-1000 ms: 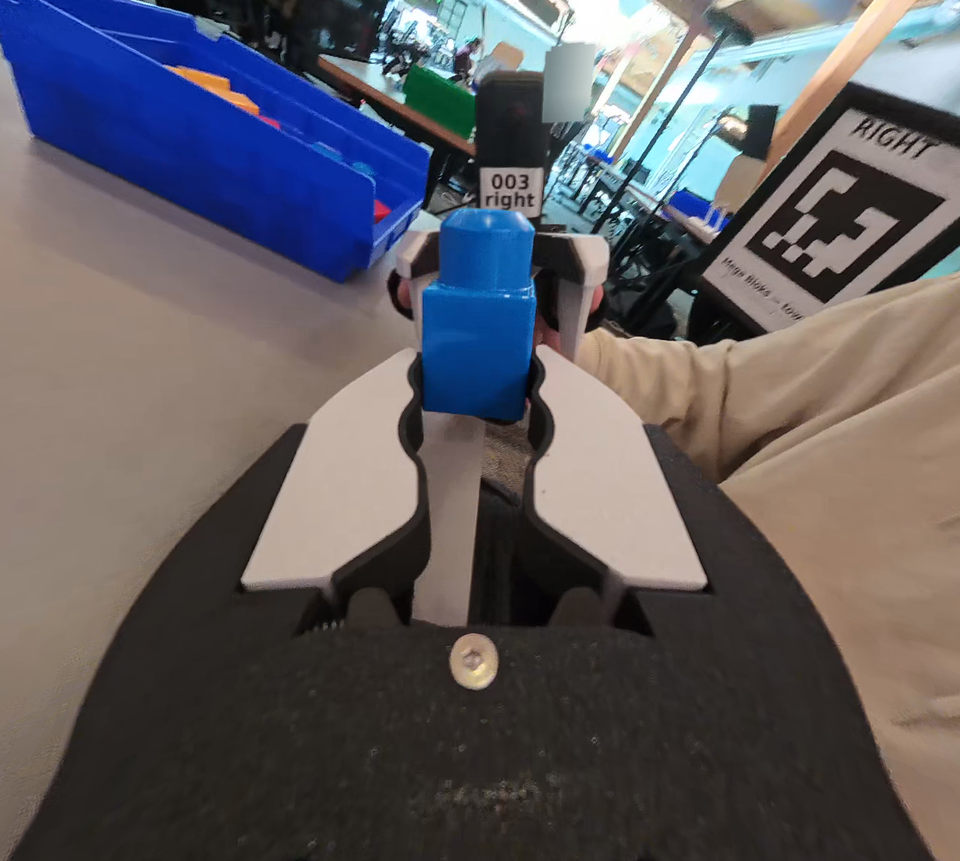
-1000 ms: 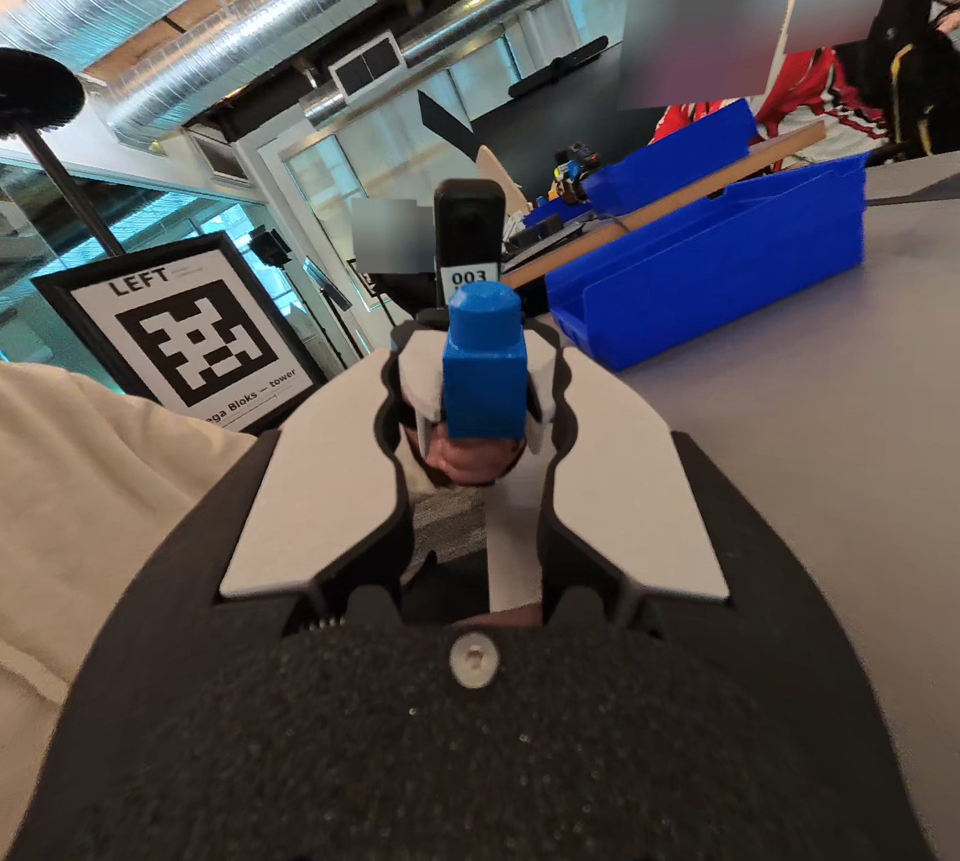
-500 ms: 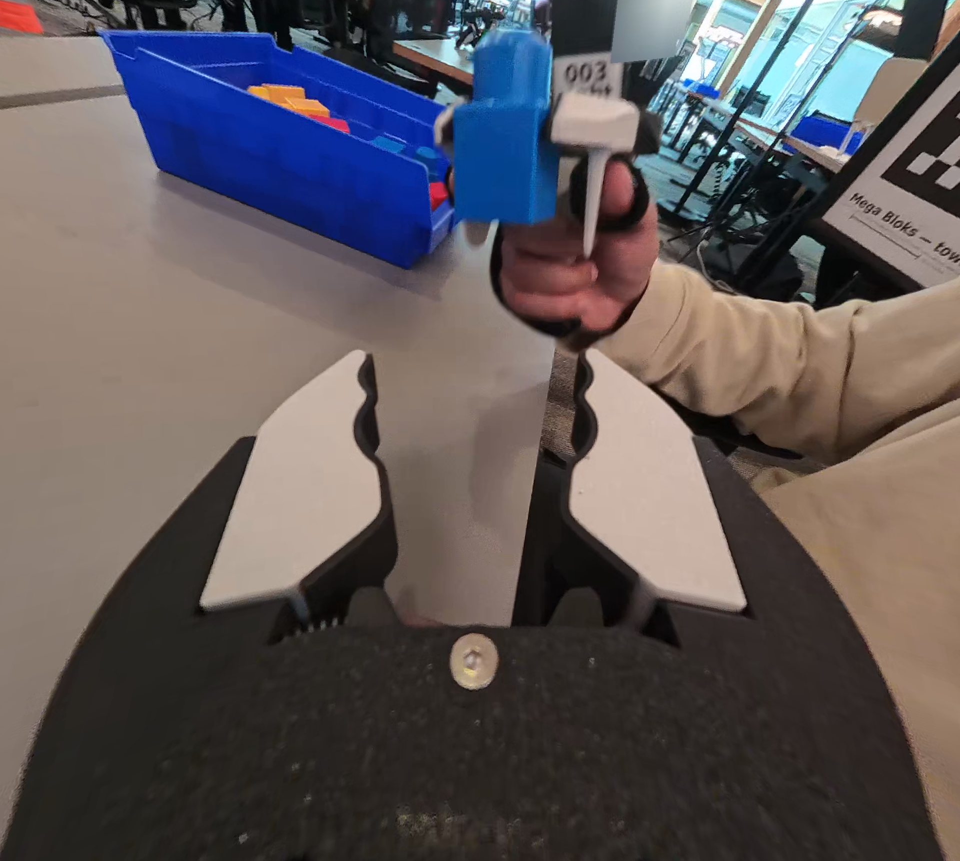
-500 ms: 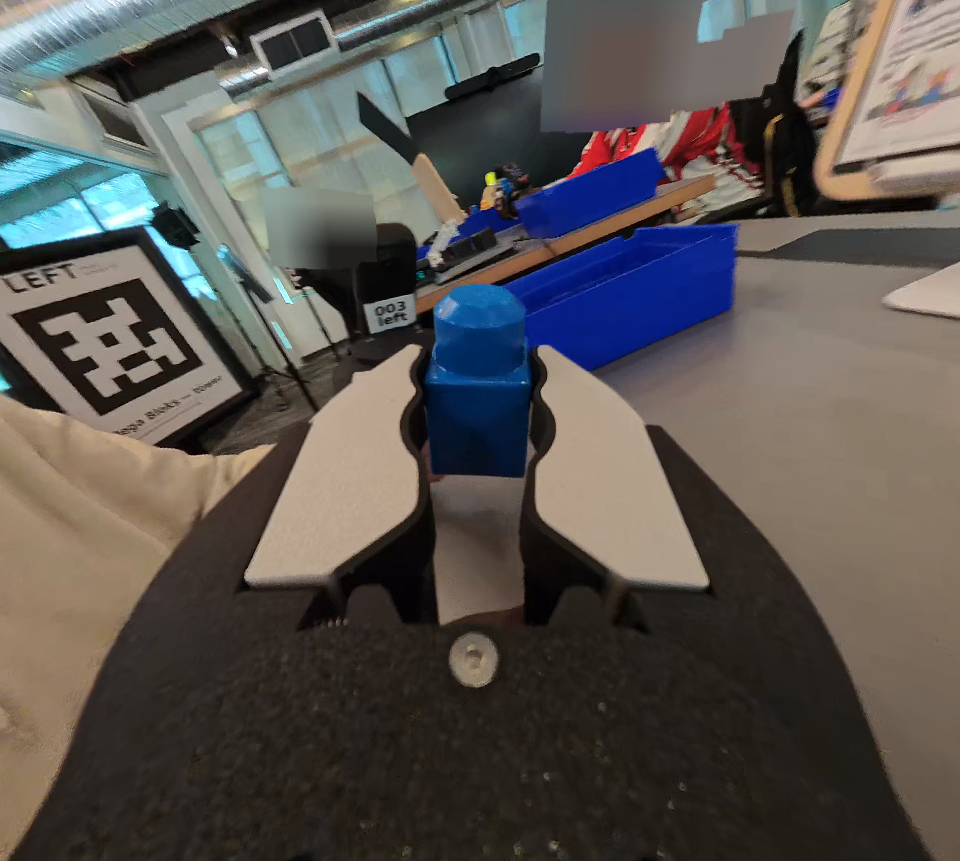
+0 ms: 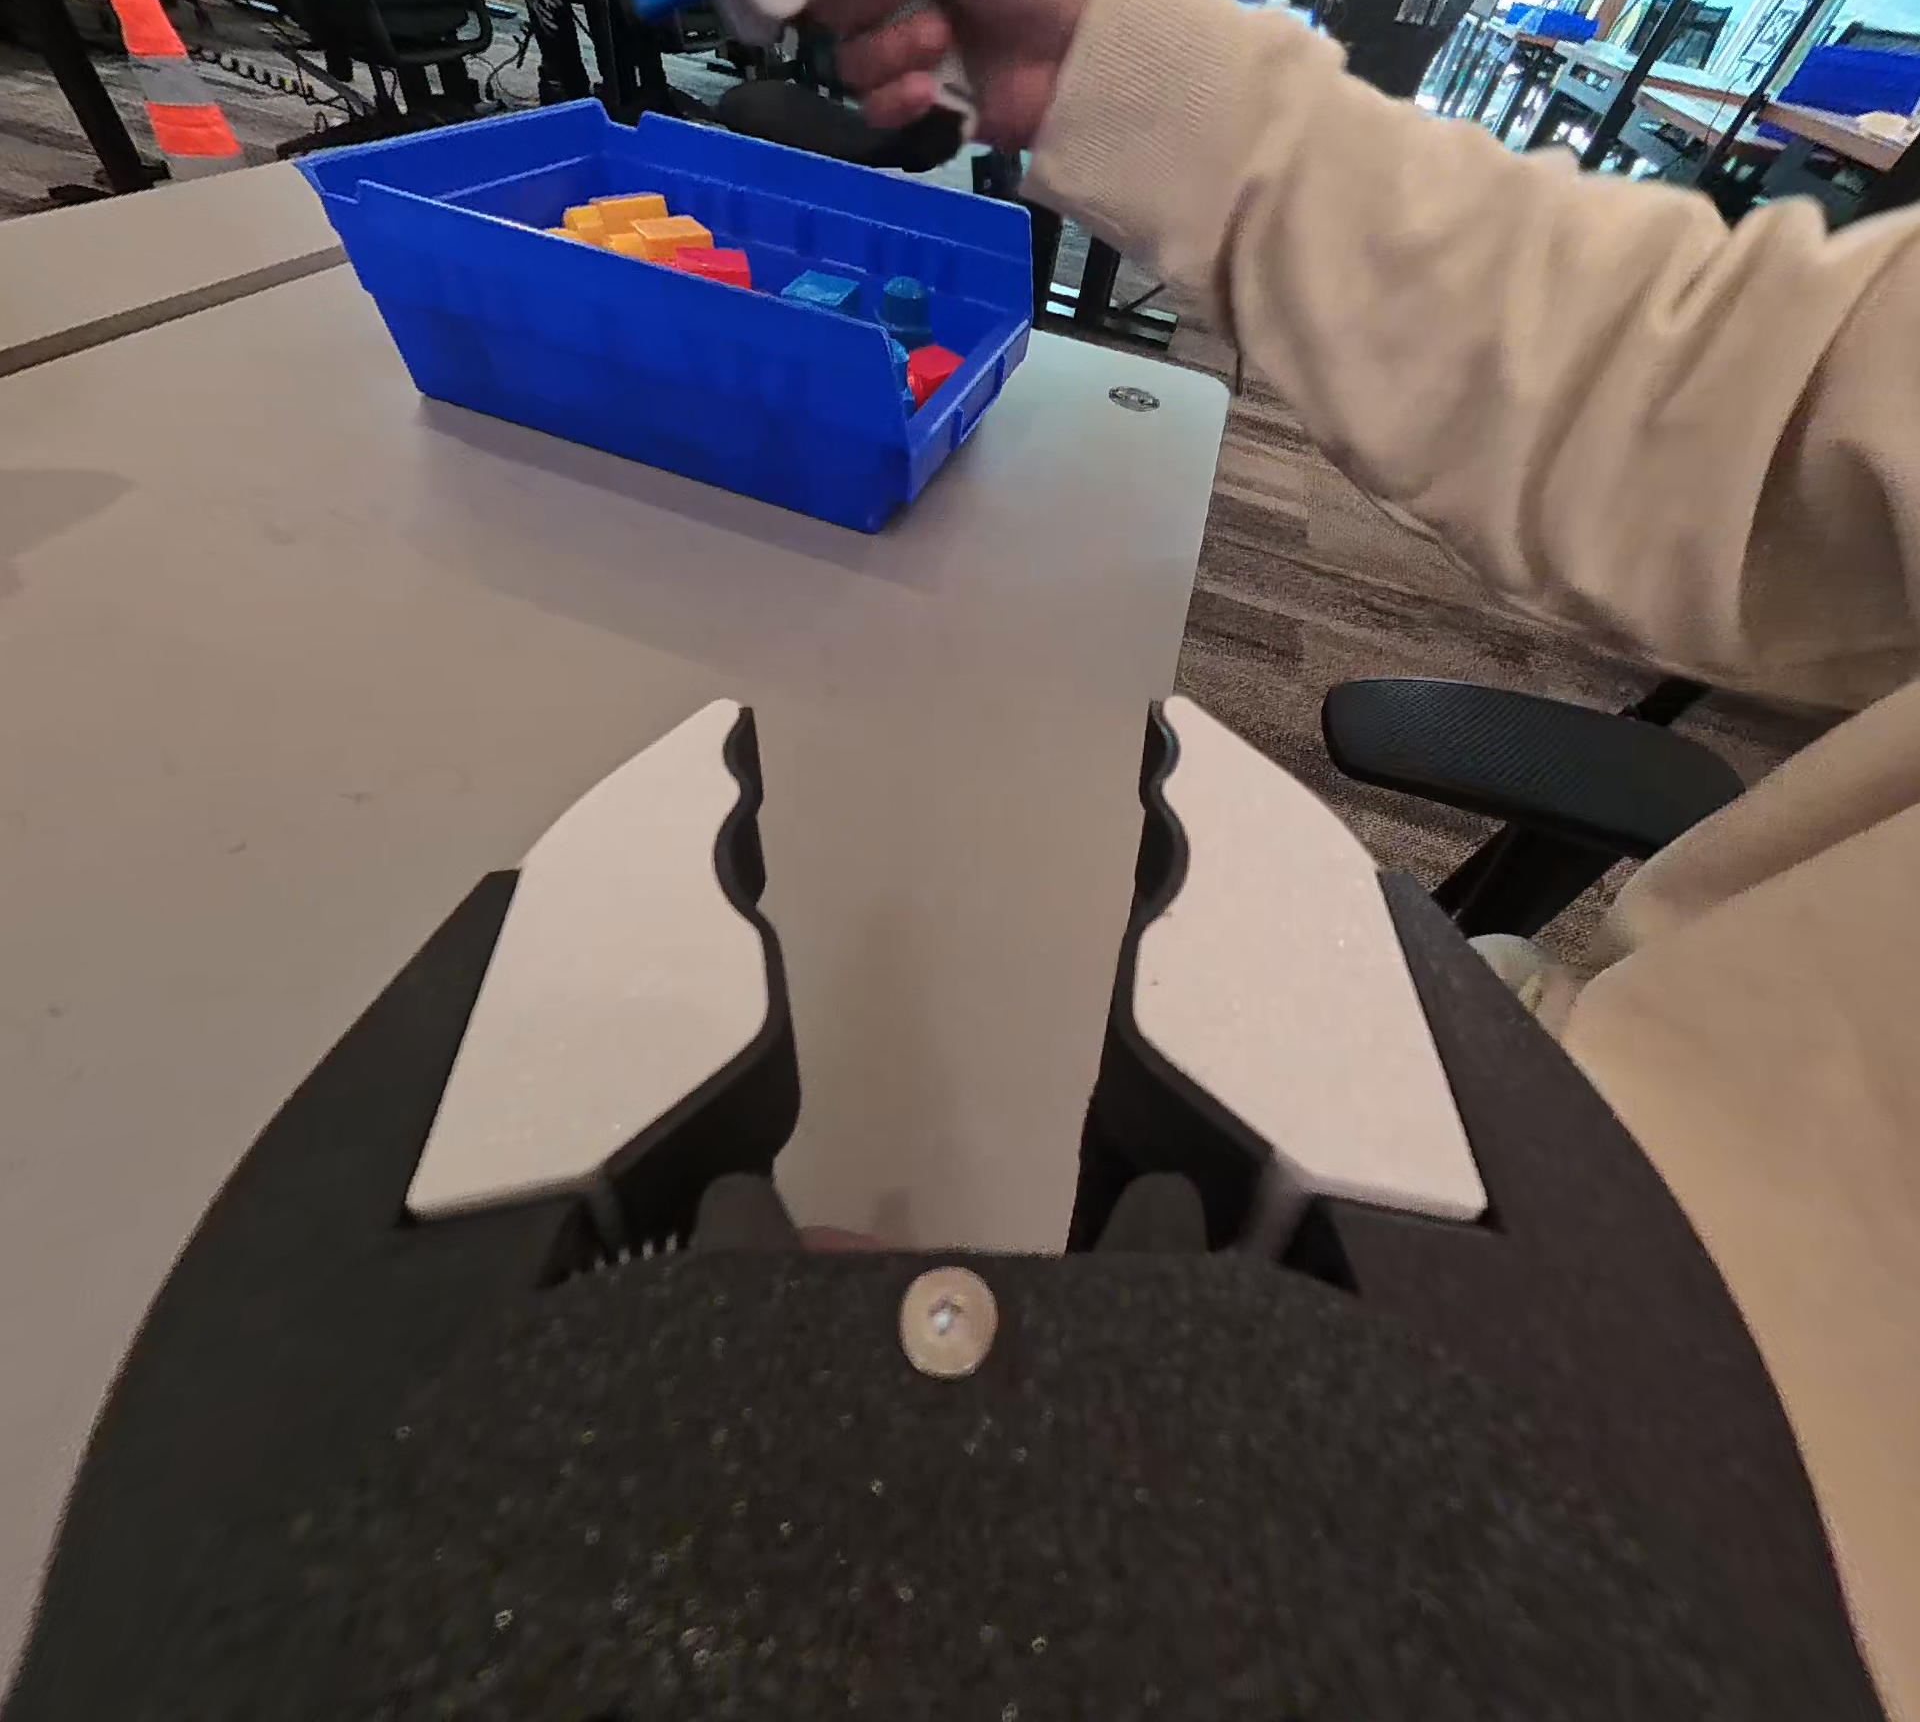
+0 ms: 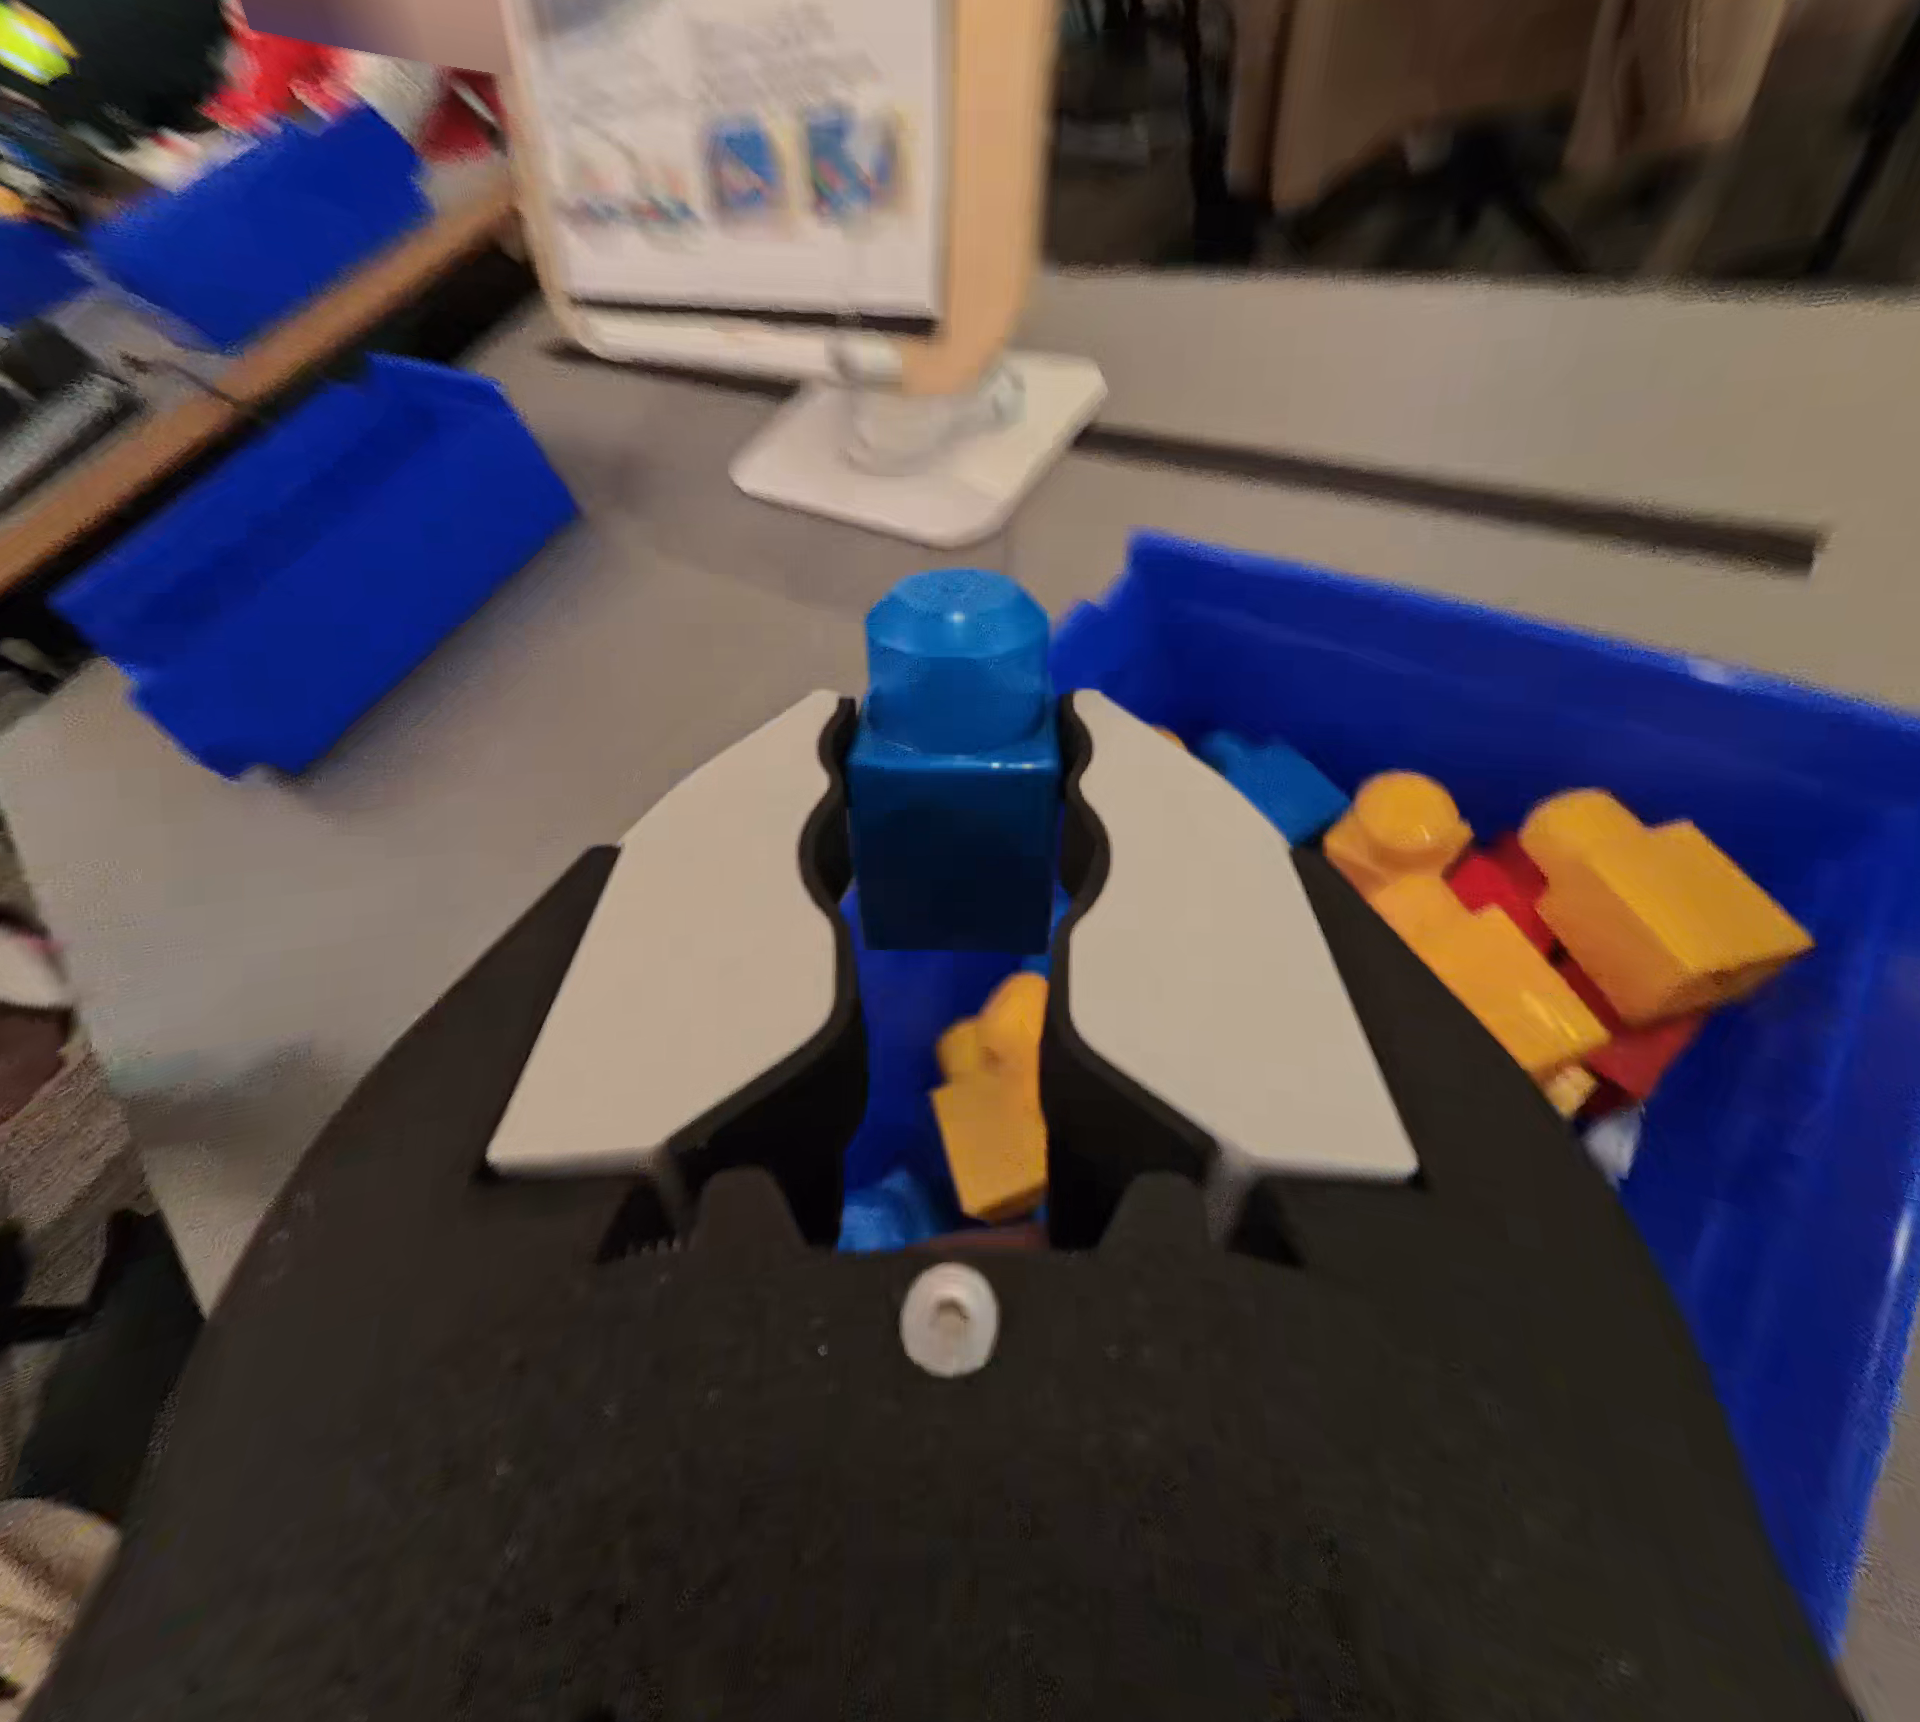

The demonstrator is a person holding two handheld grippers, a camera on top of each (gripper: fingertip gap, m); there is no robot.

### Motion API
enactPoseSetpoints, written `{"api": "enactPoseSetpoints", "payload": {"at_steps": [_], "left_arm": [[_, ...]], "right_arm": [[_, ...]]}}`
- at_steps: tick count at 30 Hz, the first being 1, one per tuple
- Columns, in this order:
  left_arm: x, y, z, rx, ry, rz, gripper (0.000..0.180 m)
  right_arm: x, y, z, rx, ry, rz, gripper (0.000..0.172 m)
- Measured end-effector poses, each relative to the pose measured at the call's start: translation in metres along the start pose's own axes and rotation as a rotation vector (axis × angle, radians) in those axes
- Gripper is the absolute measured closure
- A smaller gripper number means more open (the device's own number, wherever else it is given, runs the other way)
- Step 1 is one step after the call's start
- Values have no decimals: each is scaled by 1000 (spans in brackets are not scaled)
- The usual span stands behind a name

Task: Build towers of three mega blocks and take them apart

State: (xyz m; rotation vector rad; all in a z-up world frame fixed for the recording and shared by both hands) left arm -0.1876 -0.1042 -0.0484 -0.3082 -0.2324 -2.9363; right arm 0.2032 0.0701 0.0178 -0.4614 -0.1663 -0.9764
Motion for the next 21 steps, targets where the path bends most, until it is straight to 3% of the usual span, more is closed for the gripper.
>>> {"api": "enactPoseSetpoints", "payload": {"at_steps": [5,9,16,19,21], "left_arm": [[-1,2,-2,-19,-19,-7,112],[-2,2,-7,-37,-49,-6,112],[-7,2,-17,-66,-95,-8,112],[-9,3,-17,-61,-100,-19,112],[-10,4,-17,-60,-103,-24,112]], "right_arm": [[-61,57,-14,-115,-184,-153,135],[-92,77,-31,-200,-312,-198,135],[-110,89,-46,-162,-446,-335,135],[-109,86,-43,-137,-416,-331,134],[-102,82,-35,-131,-367,-324,124]]}}
Point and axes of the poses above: each gripper's, where its closed fingertips meet, x back along the fingers, z out of its top, y = z × x across the jaws, the point moved 7 cm from there along x, back along the fingers, and after that the axes turned 2 degrees about y, right-handed, at the moved point
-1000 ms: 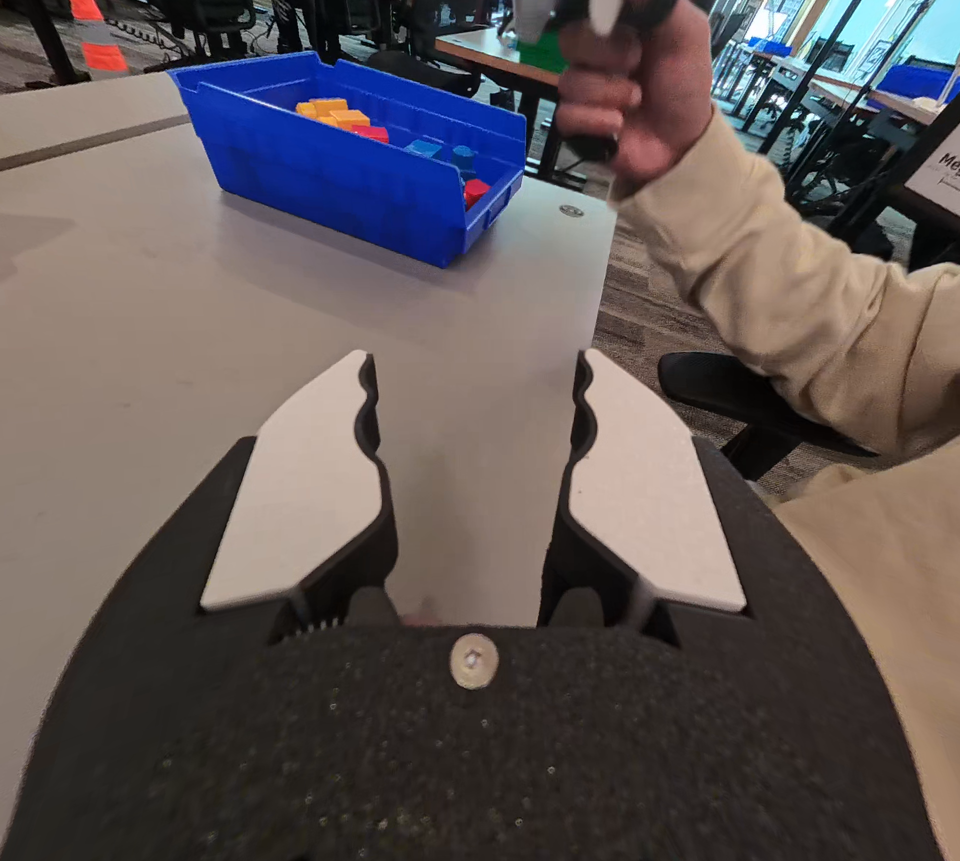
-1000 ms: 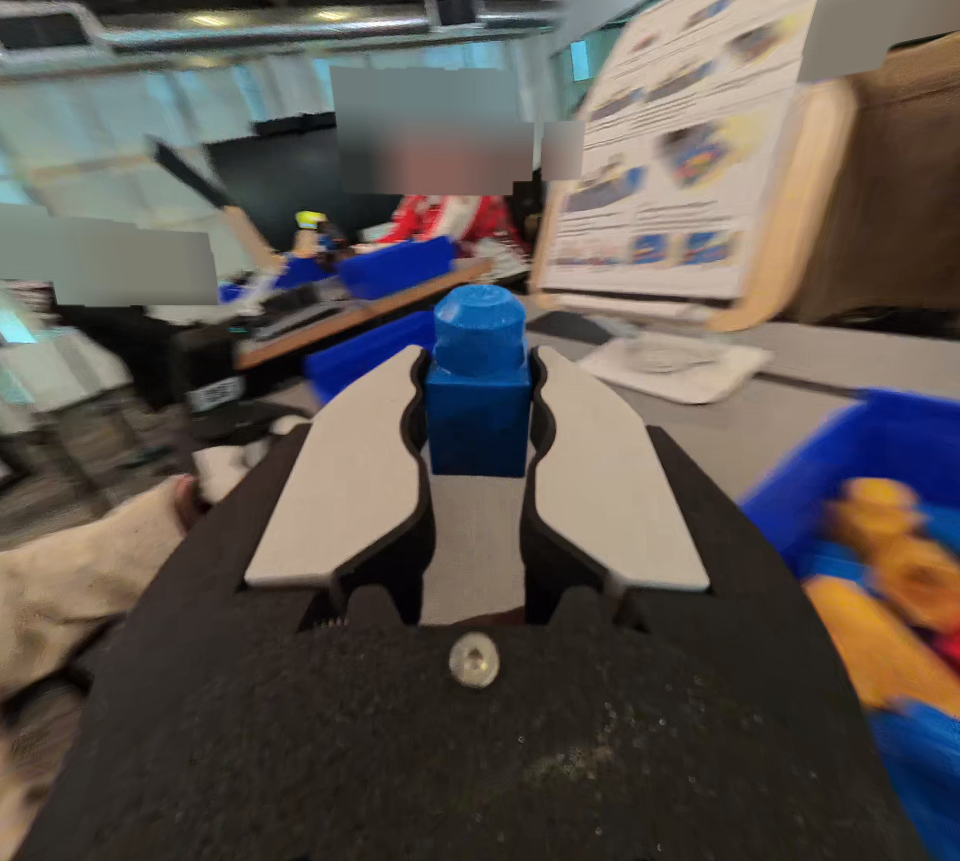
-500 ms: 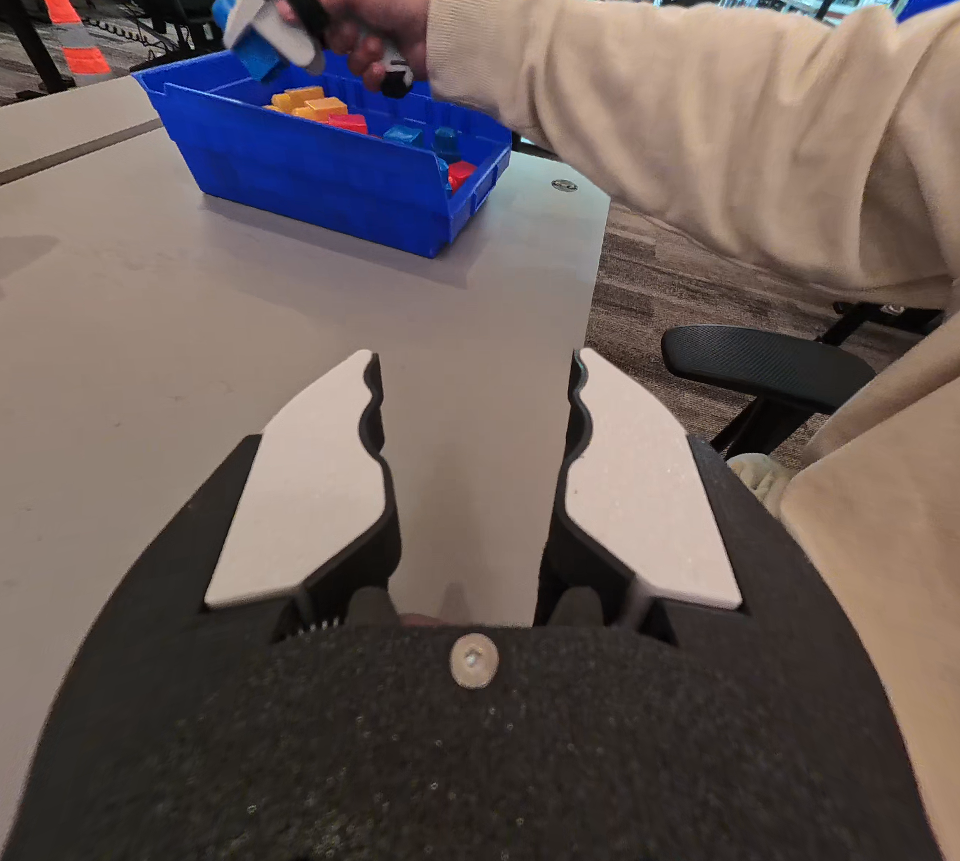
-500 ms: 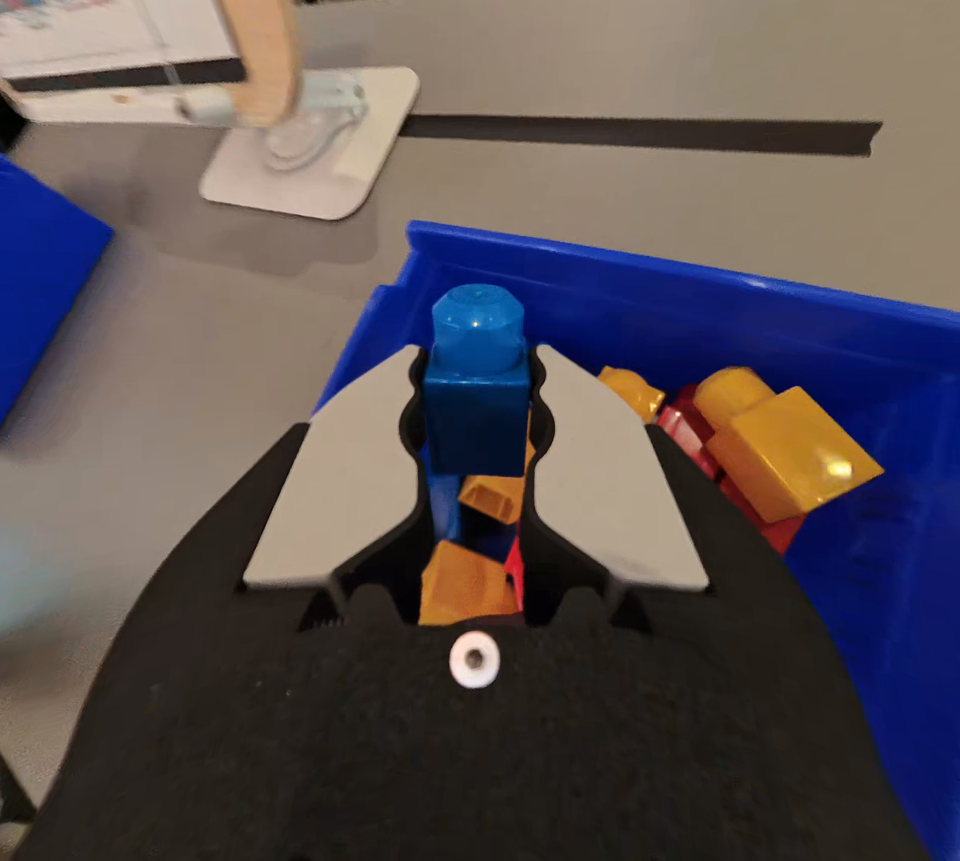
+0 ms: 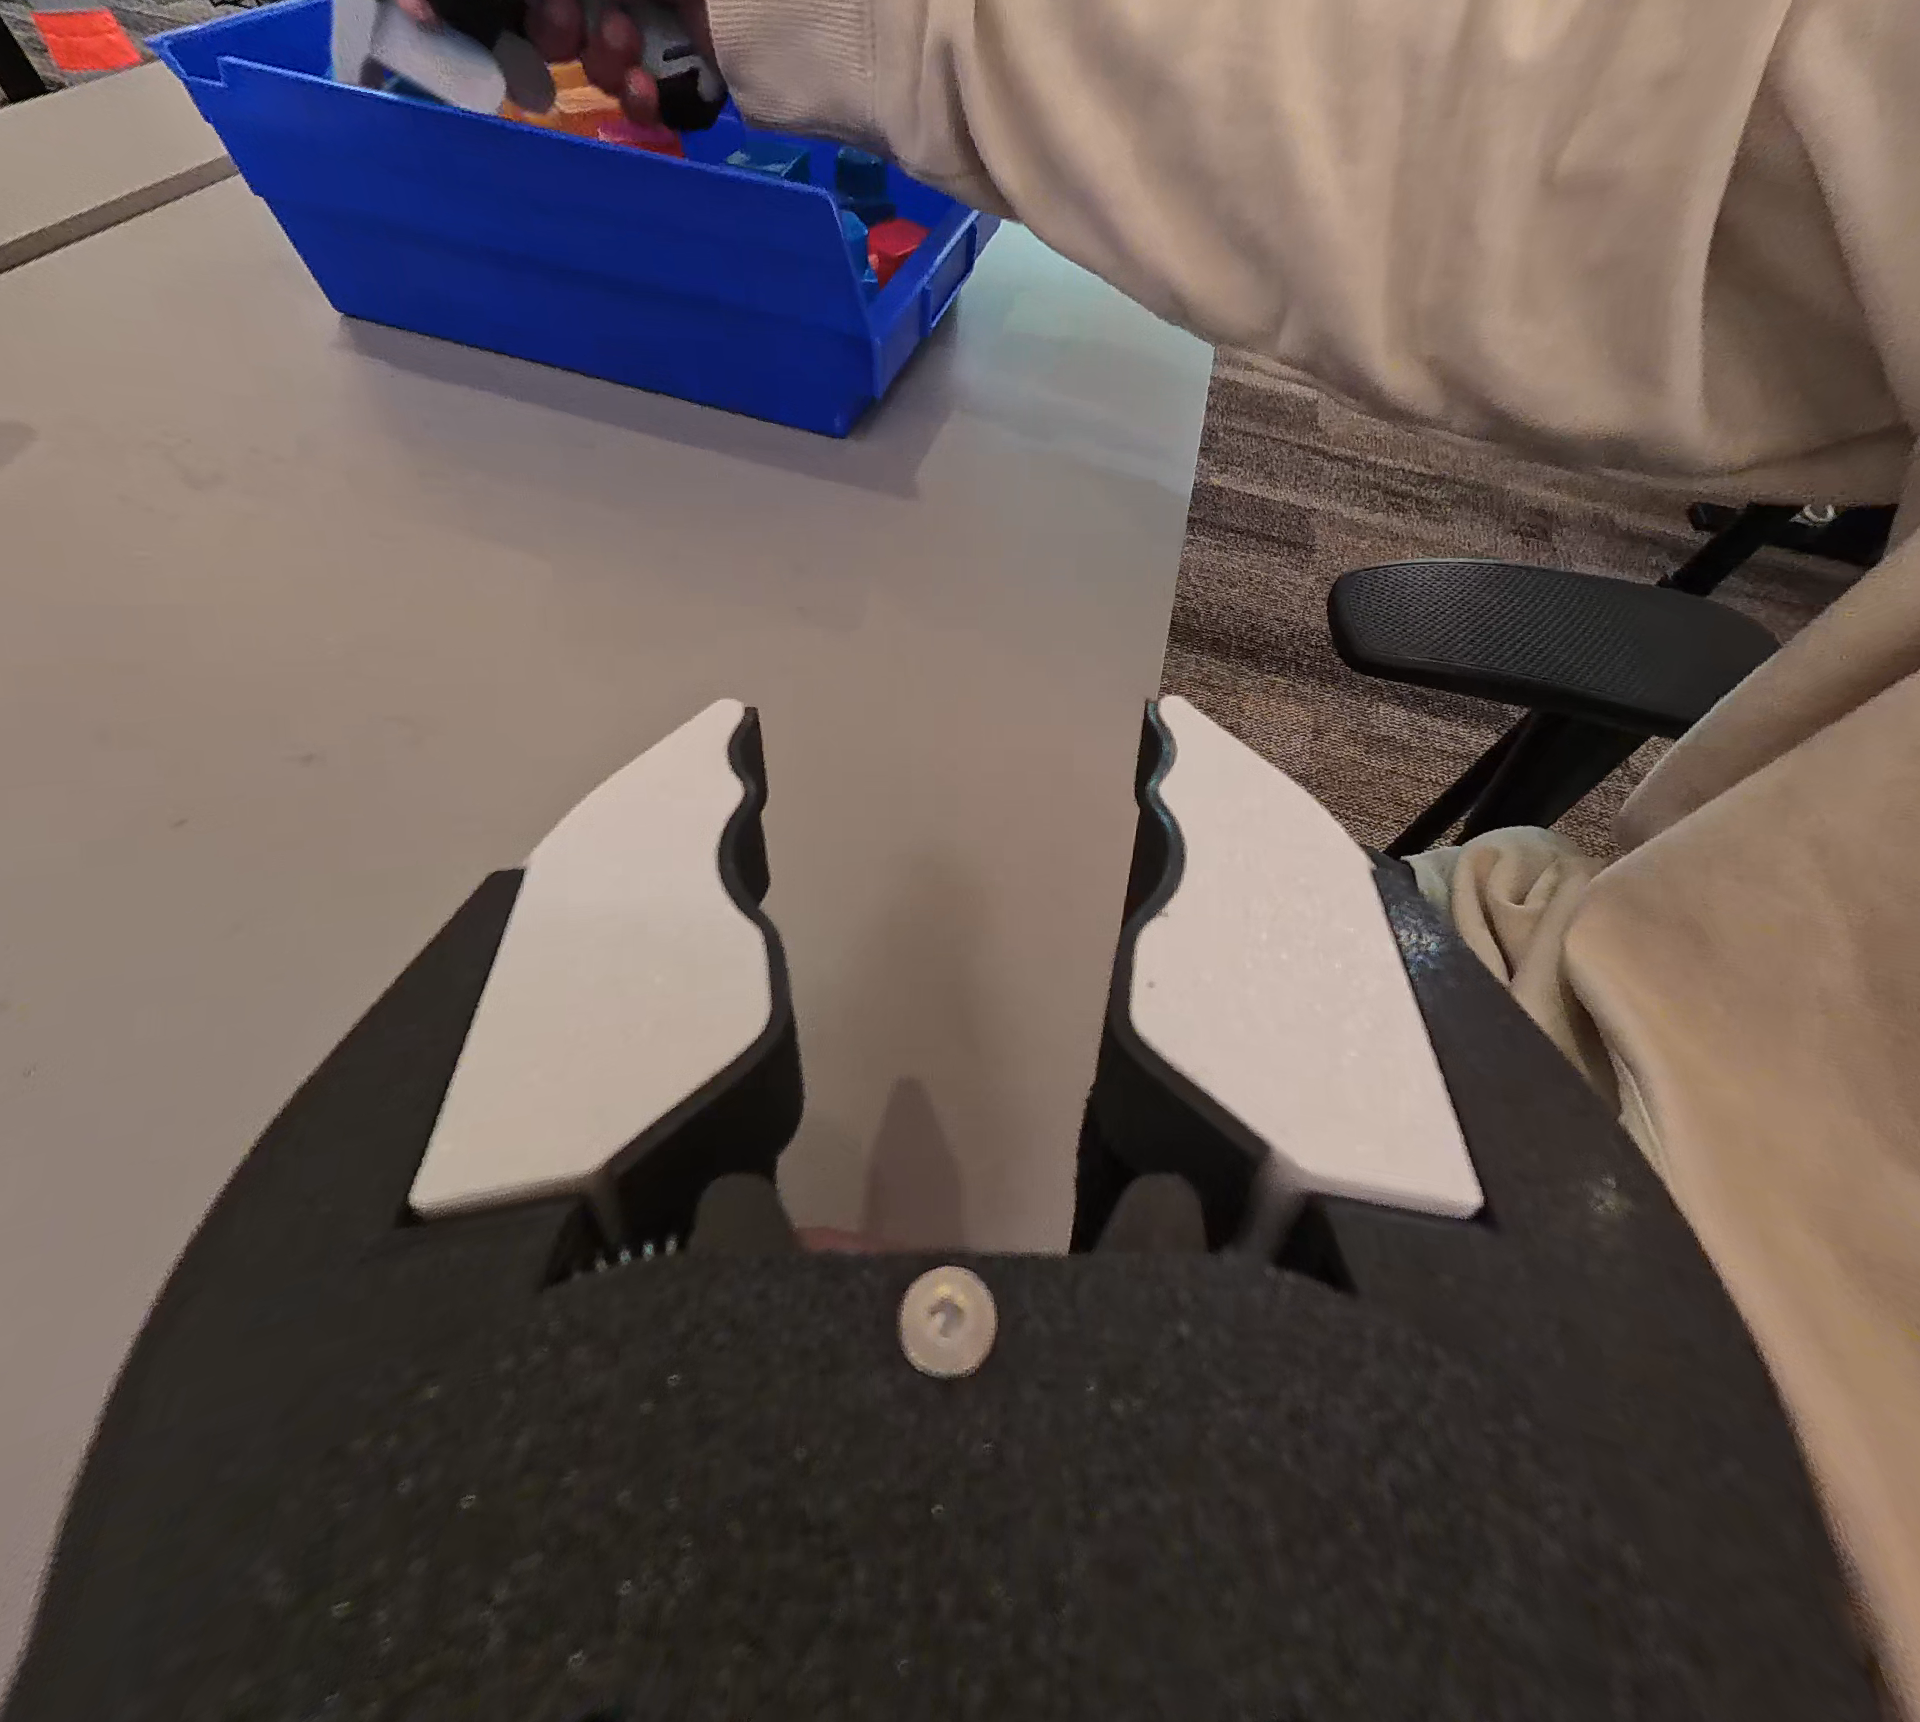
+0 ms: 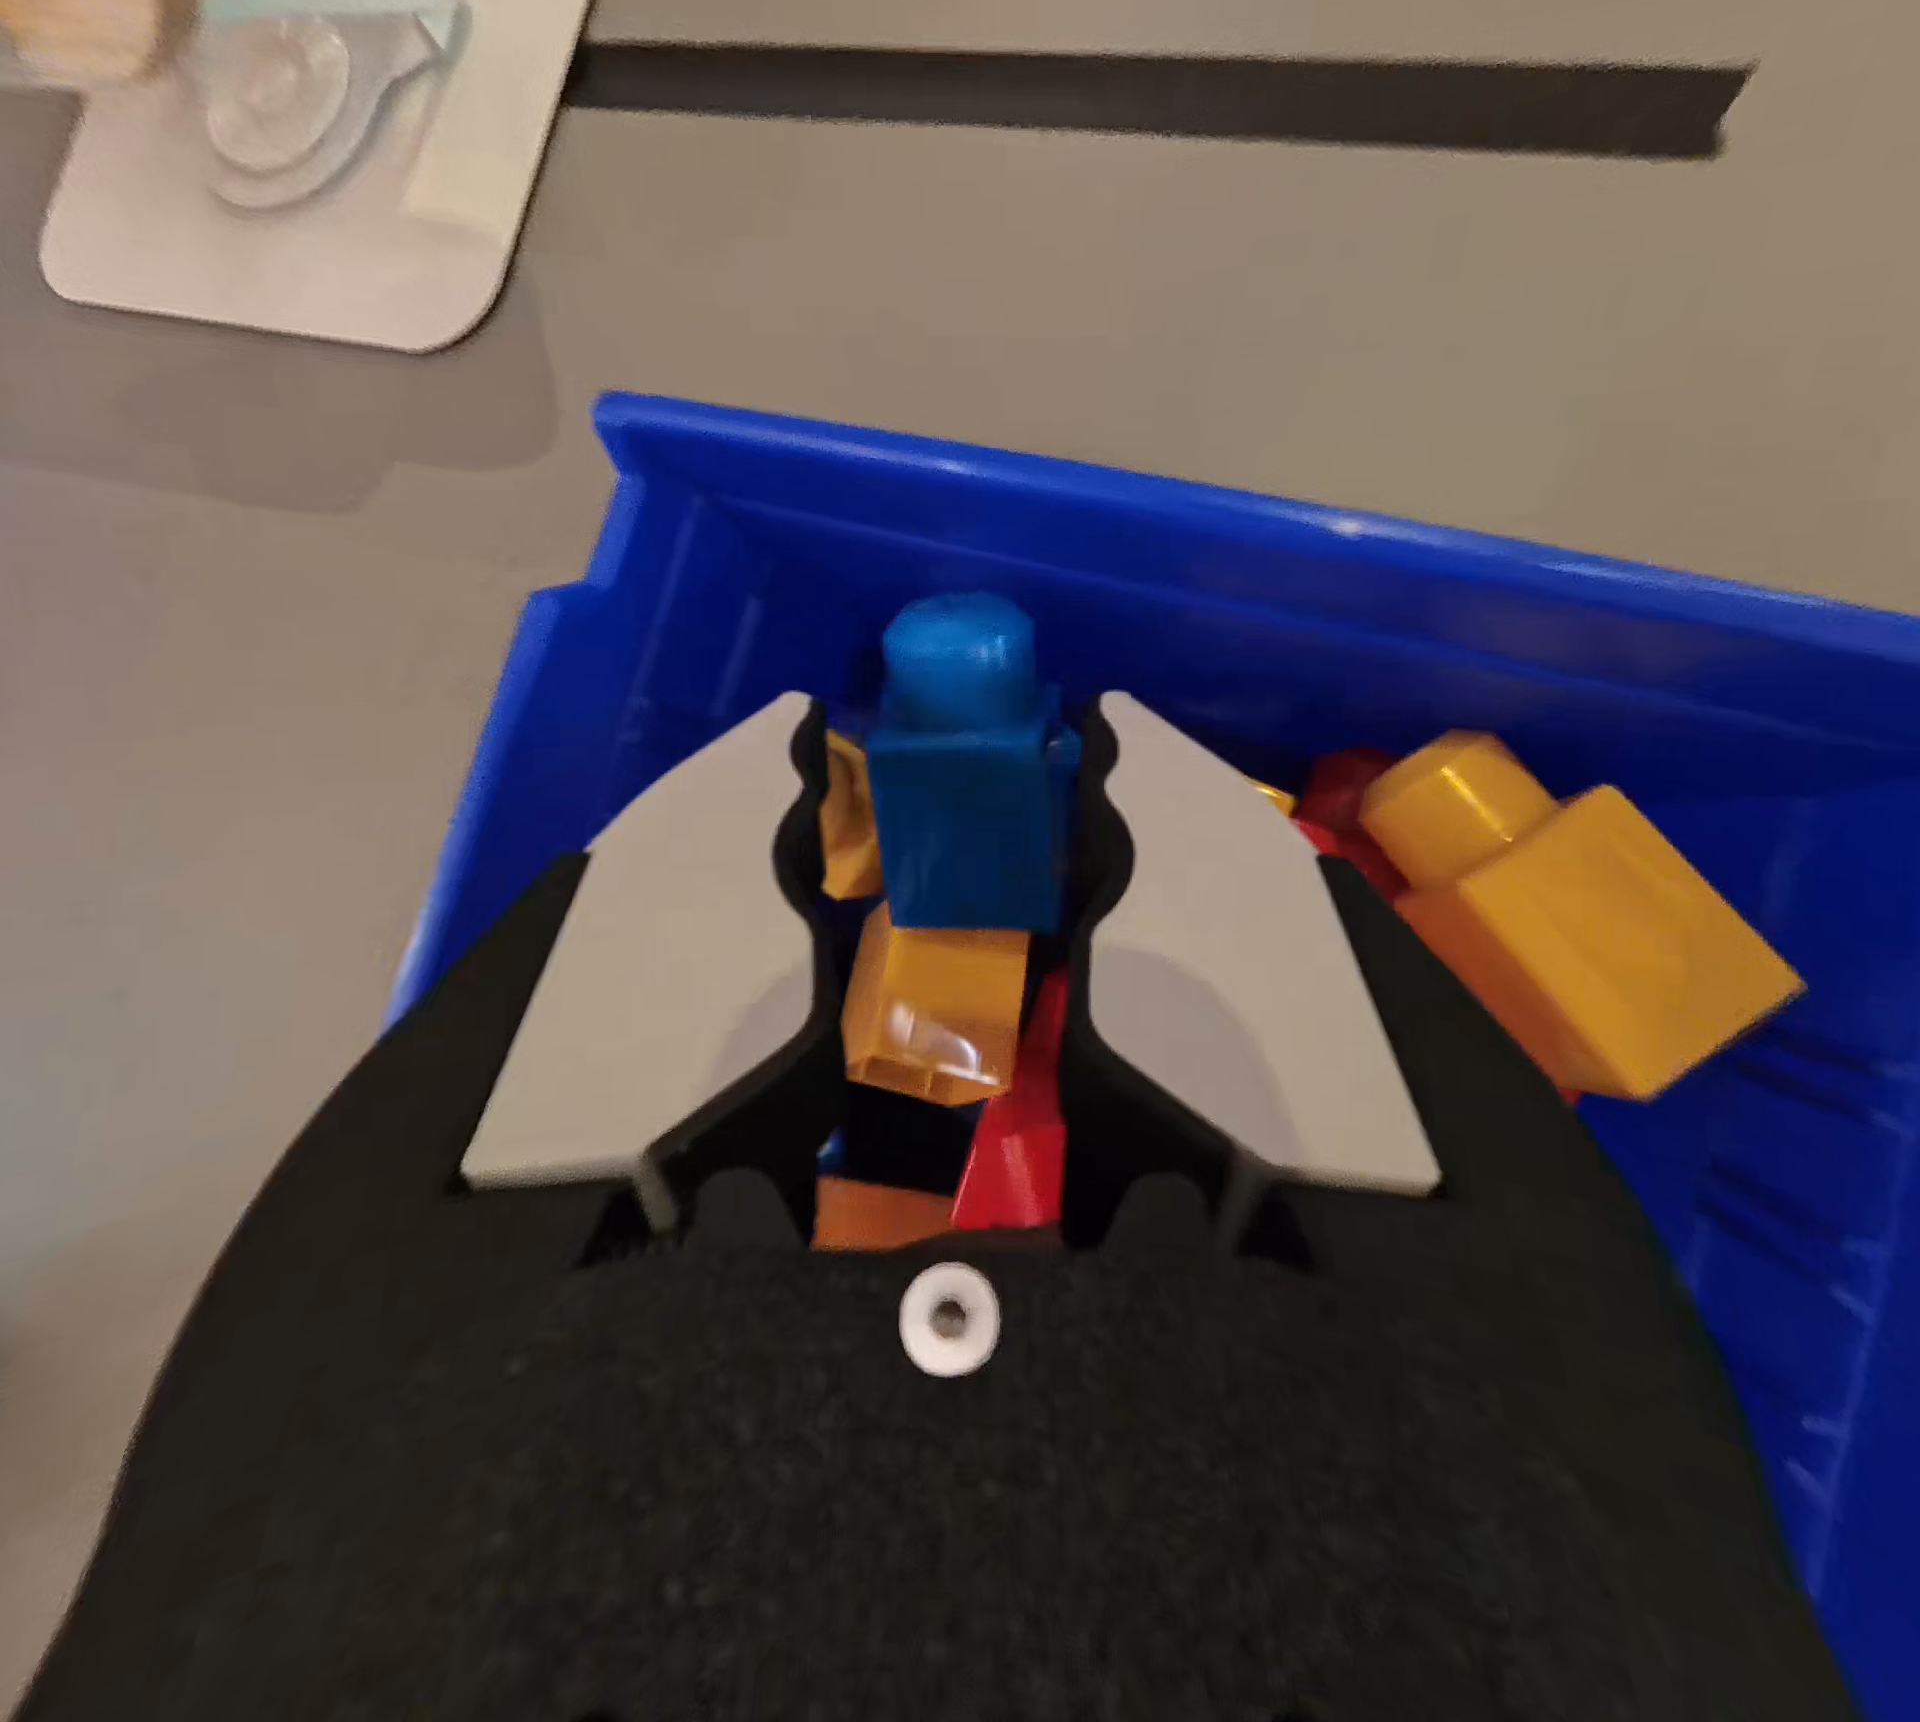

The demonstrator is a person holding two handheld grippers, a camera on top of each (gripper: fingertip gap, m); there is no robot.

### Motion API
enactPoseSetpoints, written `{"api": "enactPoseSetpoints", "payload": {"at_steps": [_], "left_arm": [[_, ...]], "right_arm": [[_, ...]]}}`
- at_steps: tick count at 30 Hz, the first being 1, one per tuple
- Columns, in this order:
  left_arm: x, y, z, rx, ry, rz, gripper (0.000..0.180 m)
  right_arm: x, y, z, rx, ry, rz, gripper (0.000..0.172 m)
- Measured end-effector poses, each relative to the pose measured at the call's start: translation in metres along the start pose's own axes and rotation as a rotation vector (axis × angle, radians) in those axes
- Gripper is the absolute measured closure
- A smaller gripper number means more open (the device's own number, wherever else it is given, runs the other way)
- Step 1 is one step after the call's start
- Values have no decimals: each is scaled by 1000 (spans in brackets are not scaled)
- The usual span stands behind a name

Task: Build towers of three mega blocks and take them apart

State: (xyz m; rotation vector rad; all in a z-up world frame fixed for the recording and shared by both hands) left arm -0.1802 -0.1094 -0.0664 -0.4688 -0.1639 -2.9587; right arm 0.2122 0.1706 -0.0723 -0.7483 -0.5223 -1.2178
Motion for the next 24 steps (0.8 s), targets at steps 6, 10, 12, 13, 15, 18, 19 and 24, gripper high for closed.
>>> {"api": "enactPoseSetpoints", "payload": {"at_steps": [6,10,12,13,15,18,19,24], "left_arm": [[8,-8,8,21,38,65,113],[20,-29,14,81,70,229,114],[30,-42,17,127,107,352,114],[36,-49,17,146,128,424,115],[49,-64,14,152,164,594,119],[64,-87,2,146,208,849,120],[67,-94,-3,164,203,916,120],[74,-106,-21,323,248,1087,127]], "right_arm": [[118,-63,5,111,449,105,114],[173,-158,-61,163,661,341,121],[168,-200,-102,170,673,433,116],[159,-214,-120,170,677,441,114],[137,-231,-145,187,712,372,117],[106,-234,-162,270,694,137,113],[100,-231,-165,238,713,72,115],[77,-232,-178,295,638,-112,117]]}}
Point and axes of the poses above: each gripper's, where its closed fingertips meet, x back along the fingers, z out of its top, y = z × x across the jaws, the point moved 7 cm from there along x, back along the fingers, and after that the axes turned 2 degrees about y, right-handed, at the moved point
